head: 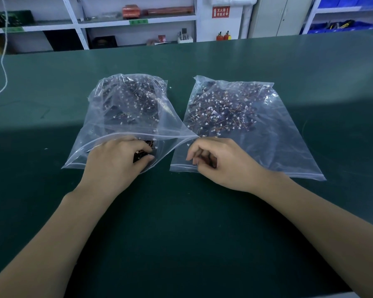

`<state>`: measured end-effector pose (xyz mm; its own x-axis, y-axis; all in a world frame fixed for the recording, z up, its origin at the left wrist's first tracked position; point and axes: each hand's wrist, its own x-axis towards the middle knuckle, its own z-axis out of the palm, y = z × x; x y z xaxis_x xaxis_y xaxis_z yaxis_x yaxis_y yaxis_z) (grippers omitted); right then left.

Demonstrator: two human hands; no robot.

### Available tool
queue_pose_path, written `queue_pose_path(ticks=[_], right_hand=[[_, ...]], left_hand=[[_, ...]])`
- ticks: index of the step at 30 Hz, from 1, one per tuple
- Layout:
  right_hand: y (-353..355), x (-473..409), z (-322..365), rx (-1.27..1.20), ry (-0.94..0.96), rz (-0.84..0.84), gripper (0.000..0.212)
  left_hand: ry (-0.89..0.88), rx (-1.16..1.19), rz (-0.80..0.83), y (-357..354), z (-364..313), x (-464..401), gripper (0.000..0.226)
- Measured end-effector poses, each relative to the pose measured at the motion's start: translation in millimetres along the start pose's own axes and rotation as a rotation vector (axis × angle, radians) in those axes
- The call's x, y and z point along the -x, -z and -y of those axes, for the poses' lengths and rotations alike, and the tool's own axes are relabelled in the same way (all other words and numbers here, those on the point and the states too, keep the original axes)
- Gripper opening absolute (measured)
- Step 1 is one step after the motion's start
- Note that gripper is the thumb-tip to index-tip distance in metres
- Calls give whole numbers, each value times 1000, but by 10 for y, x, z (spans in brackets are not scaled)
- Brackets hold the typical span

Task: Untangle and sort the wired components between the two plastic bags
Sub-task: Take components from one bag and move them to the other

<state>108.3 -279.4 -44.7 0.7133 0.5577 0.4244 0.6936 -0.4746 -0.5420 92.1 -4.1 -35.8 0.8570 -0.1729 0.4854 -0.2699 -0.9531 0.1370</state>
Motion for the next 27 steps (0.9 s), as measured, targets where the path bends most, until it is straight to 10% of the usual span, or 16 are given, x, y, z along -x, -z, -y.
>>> queue_pose_path(ticks=[15,27], right_hand=[[-40,15,-37,-65,-59,-67,24],[-76,-15,75,-448,-365,-106,33]], left_hand=[[-172,59,-259,15,-189,24,9],[-157,589,-275,-59,-388,48,9]])
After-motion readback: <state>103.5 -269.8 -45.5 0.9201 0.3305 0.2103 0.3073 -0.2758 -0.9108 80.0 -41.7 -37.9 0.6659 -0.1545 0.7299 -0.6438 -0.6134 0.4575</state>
